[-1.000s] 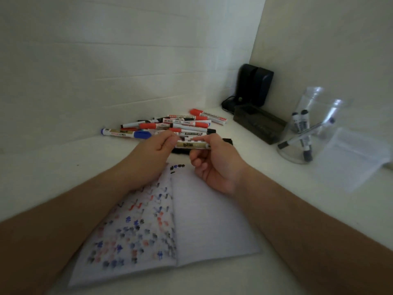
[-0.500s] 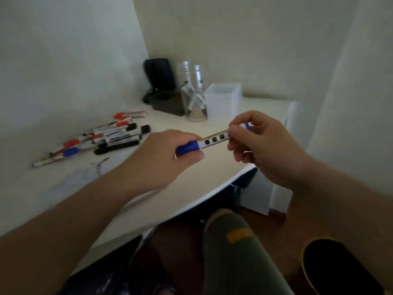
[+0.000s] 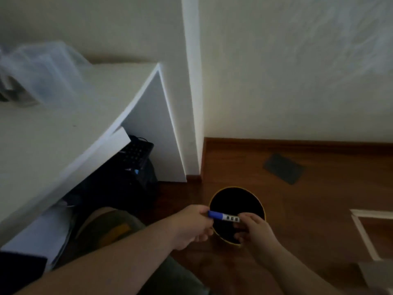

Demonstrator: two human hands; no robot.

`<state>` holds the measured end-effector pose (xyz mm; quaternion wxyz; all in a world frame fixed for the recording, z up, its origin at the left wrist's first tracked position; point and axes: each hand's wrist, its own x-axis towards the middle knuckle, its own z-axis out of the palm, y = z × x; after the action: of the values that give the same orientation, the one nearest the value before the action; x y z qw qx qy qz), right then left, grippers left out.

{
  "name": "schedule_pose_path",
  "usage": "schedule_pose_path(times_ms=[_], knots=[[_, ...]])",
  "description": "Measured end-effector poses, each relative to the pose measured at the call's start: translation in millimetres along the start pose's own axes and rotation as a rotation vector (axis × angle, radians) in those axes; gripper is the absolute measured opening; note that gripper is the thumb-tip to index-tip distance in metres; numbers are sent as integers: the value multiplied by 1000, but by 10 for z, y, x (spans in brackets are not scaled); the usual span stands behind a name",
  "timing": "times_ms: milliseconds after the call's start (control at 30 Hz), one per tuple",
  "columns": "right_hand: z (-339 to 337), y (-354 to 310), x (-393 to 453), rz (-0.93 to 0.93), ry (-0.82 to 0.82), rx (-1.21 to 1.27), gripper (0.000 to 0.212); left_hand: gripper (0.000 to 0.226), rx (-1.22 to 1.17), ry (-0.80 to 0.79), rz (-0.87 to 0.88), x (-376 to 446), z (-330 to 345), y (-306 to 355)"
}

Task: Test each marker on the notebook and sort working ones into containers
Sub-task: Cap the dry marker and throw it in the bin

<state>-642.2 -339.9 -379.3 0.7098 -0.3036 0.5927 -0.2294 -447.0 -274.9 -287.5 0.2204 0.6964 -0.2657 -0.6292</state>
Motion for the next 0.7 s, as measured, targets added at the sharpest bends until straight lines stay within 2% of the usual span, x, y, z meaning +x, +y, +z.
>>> schedule_pose_path(times_ms=[33, 100, 233, 367, 433, 500, 633, 700], knots=[[-80, 192, 158, 59, 38, 9, 17, 48, 15, -3, -44, 124, 61, -66], [-223, 518, 423, 143, 115, -16, 20, 54, 38, 14, -96, 299, 139, -175], [-298, 840, 723, 259, 205, -35, 19, 36, 87, -26, -110, 306, 119, -217], [-91, 809, 843, 322, 132, -52, 26, 30, 173, -19, -52, 171, -105, -107], [172, 492, 684, 256, 58, -36, 27, 30, 198, 9, 16, 64, -238, 31], [522, -16, 334, 102, -54, 12, 25, 28, 214, 48, 141, -120, -402, 251], [1231, -1197, -660, -205, -400, 65, 25, 24, 123, 186, 528, -950, -799, 835], [1662, -1692, -1188, -336, -573, 67, 32, 25, 85, 269, 725, -1561, -1076, 1050]])
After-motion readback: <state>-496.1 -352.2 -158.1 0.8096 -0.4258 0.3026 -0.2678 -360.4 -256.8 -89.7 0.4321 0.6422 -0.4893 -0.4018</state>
